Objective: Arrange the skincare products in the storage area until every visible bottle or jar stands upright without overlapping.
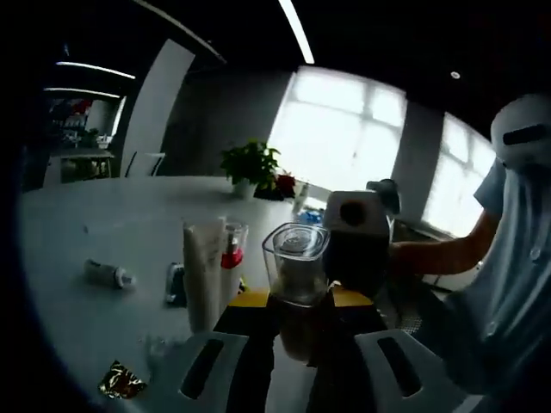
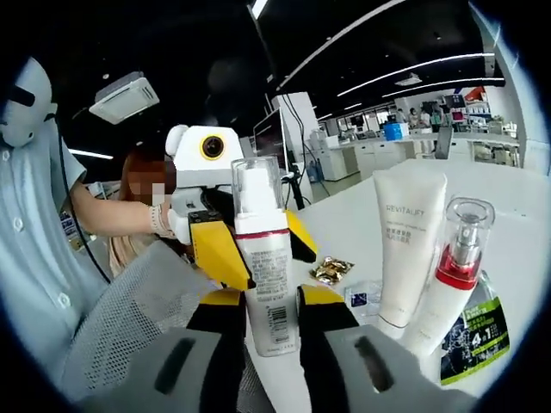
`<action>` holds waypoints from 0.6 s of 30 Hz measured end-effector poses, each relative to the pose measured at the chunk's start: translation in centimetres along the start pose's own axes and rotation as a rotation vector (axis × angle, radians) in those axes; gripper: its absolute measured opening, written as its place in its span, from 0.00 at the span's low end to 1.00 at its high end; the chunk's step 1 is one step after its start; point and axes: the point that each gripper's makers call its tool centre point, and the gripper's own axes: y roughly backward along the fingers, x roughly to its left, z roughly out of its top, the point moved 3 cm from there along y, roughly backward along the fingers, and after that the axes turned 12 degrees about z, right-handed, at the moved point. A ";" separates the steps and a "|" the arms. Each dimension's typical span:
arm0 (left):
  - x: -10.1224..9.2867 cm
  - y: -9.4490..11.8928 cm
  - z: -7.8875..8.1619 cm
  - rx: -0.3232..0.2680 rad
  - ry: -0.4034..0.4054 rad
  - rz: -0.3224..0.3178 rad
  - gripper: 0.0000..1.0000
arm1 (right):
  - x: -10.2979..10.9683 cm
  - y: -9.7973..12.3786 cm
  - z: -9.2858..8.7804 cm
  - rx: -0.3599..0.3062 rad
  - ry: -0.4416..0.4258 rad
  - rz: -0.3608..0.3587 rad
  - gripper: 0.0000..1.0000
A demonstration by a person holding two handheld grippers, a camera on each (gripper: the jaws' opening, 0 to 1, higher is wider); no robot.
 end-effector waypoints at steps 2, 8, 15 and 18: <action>0.4 -0.4 -0.4 0.030 -0.021 0.031 0.18 | -0.4 0.5 -0.7 0.057 0.024 -0.040 0.25; 1.7 -0.9 -1.4 0.078 -0.046 0.115 0.17 | -0.7 2.4 -1.2 0.074 0.007 -0.096 0.25; 2.7 -1.4 -2.9 0.137 -0.073 0.189 0.16 | -1.0 4.3 0.1 0.025 0.006 -0.174 0.26; 2.7 -1.7 -3.2 0.148 -0.089 0.196 0.16 | -0.7 4.4 1.4 -0.027 0.017 -0.187 0.26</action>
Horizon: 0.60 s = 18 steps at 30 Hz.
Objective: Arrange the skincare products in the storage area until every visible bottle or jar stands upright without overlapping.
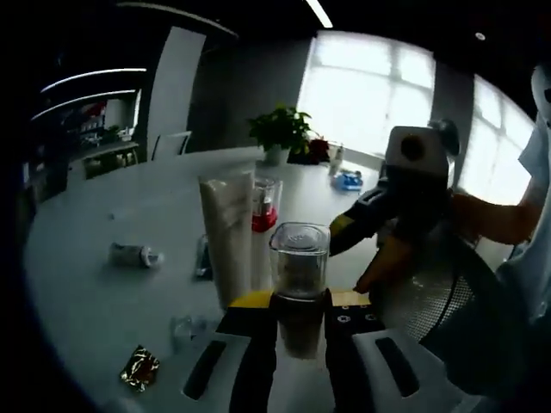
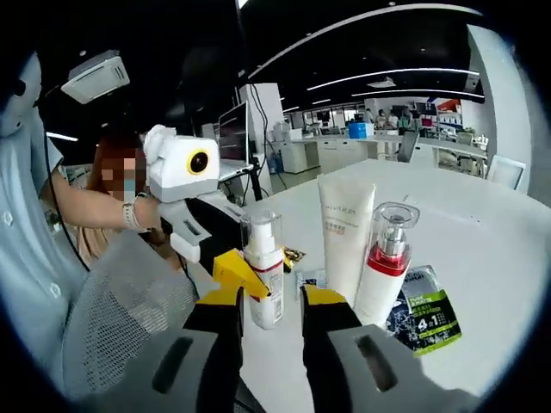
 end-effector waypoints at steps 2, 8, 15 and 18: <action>-0.2 -0.2 -0.1 0.006 -0.013 -0.002 0.16 | 0.2 -0.1 0.8 -0.035 -0.004 -0.004 0.26; -1.0 -0.8 -0.2 0.019 -0.058 -0.007 0.16 | 0.3 -1.4 1.8 -0.068 0.013 -0.029 0.29; -1.5 -1.3 -0.4 0.024 -0.105 -0.009 0.16 | -0.3 -1.9 1.5 -0.054 0.014 -0.047 0.26; -1.7 -1.5 -0.5 0.029 -0.123 -0.009 0.16 | -0.5 -1.9 1.5 -0.052 0.010 -0.050 0.25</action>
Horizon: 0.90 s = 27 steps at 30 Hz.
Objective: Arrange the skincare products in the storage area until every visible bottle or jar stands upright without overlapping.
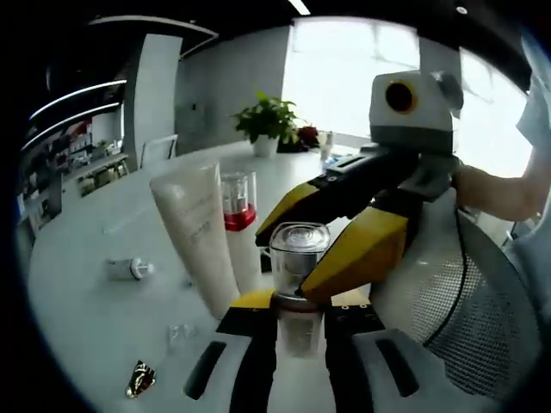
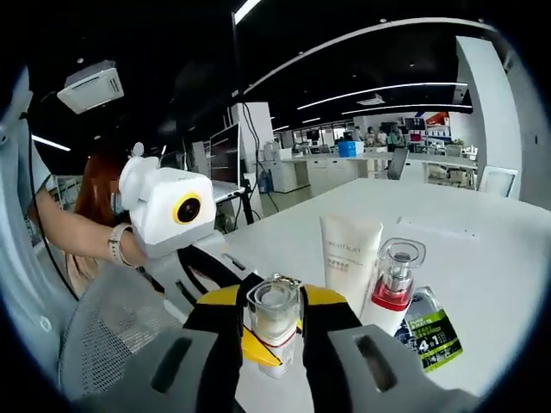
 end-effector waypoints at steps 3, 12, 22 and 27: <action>-0.1 -0.1 -0.1 0.002 -0.008 -0.003 0.16 | -0.1 0.0 -0.1 0.005 0.001 0.000 0.23; 0.1 -1.4 -0.2 0.012 -0.041 0.013 0.16 | -0.8 0.0 -0.6 0.042 0.056 -0.034 0.20; 0.3 -2.9 -1.1 0.017 -0.056 0.028 0.16 | -1.9 0.1 -2.0 0.073 0.061 -0.051 0.20; 0.2 -3.3 -1.6 0.018 -0.048 0.014 0.16 | -2.0 0.1 -2.6 0.079 0.052 -0.055 0.20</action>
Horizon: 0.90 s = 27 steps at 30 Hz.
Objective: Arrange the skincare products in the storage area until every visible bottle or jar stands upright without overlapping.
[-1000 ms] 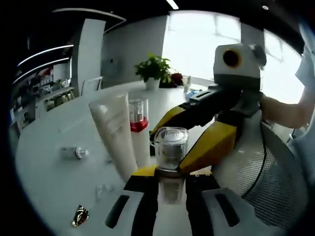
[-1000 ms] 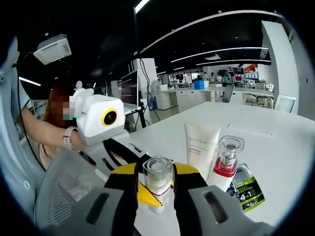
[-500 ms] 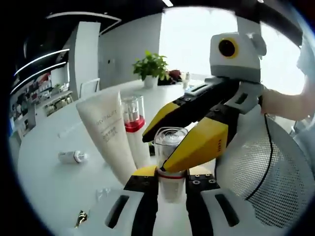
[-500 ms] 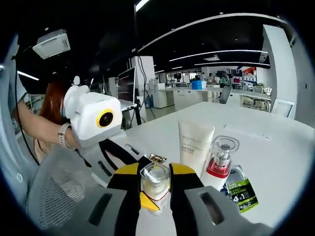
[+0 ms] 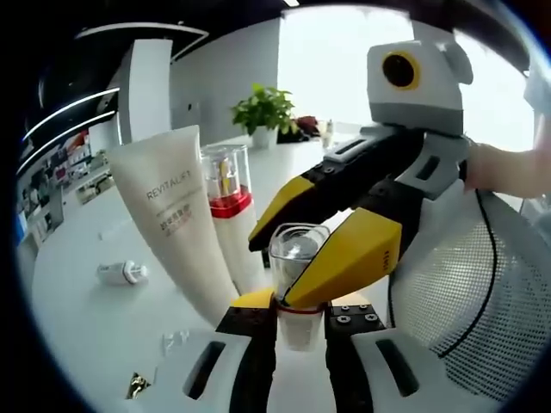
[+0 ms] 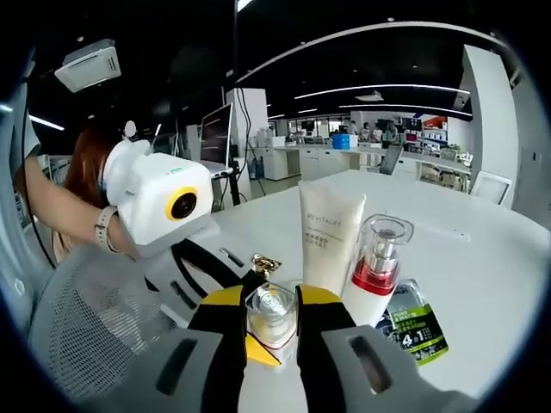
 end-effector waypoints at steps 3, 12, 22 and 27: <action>-0.1 -0.2 -0.2 -0.009 0.002 -0.002 0.16 | -0.1 -0.1 -0.2 0.006 -0.001 -0.002 0.20; 0.1 -0.8 -0.6 -0.015 -0.001 -0.009 0.17 | -0.5 -0.3 -0.8 0.023 -0.010 -0.016 0.20; 0.2 -1.0 -0.7 -0.032 -0.028 -0.016 0.18 | -0.7 -0.5 -0.9 0.028 -0.020 -0.026 0.20; 0.1 -1.0 -1.5 0.000 -0.081 -0.007 0.22 | -0.9 -0.7 -0.8 0.032 -0.020 -0.027 0.20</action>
